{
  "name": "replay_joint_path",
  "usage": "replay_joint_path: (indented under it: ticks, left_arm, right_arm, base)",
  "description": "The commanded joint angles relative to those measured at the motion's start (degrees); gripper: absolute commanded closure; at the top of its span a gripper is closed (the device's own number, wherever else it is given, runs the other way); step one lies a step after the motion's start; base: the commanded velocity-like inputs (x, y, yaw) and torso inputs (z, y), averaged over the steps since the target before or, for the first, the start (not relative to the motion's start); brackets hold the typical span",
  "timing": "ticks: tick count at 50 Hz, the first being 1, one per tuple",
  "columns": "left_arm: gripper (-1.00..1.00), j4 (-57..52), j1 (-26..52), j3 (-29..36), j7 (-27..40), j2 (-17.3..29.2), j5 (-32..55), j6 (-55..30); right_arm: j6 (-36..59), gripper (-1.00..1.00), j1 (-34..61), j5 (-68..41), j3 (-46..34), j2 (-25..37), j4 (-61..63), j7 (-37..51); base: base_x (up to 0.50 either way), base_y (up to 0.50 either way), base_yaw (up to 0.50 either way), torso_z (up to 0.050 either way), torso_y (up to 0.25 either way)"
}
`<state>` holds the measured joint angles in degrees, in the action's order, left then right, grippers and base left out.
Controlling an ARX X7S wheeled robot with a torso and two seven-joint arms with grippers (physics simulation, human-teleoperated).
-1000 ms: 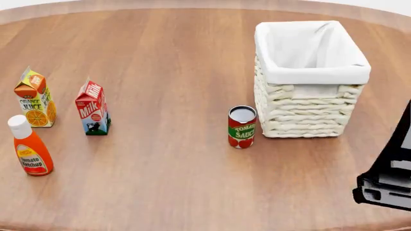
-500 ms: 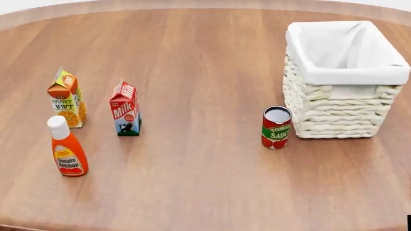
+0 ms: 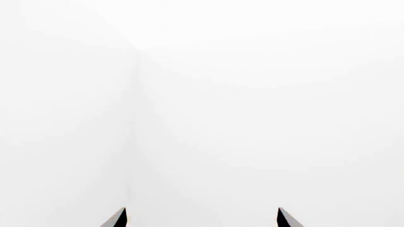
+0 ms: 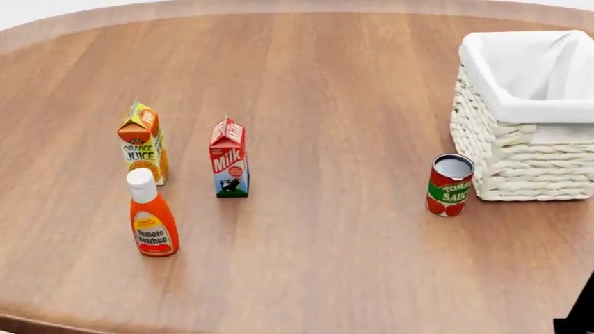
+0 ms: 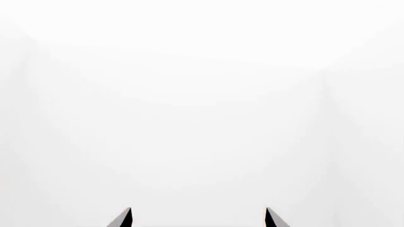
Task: Pick the milk and place it in the basket.
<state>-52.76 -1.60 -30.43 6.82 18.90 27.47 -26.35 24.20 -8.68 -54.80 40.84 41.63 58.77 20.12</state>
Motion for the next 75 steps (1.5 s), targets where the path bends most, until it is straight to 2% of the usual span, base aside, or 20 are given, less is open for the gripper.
replay_joint_path:
  ticks: [1, 6, 27, 75]
  left_arm:
    - [-1.00, 0.9, 0.2, -1.4, -0.5, -1.0, -1.6, 1.8]
    - [-1.00, 0.8, 0.0, -1.6, -0.4, -0.9, -1.4, 2.0]
    - [-1.00, 1.0, 0.0, -1.4, 0.3, -0.3, -1.0, 2.0]
    - [-1.00, 1.3, -0.5, -1.0, 1.6, 0.8, -0.7, 2.6]
  right_arm:
    - [-1.0, -1.00, -1.2, 2.4, 0.7, -0.2, 0.1, -1.0]
    - [-2.2, -1.00, -2.2, 1.7, 1.0, -0.7, -0.3, -2.0]
    - [-4.1, -1.00, -4.1, 4.3, -1.4, 0.2, -0.2, -3.4]
    - [-6.4, -1.00, -5.1, 6.0, -5.0, 2.6, -1.2, -1.2]
  base:
    - [0.00, 0.00, 0.00, 0.000, 0.000]
    - [0.12, 0.00, 0.00, 0.000, 0.000]
    - [0.50, 0.00, 0.00, 0.000, 0.000]
    - [0.50, 0.00, 0.00, 0.000, 0.001]
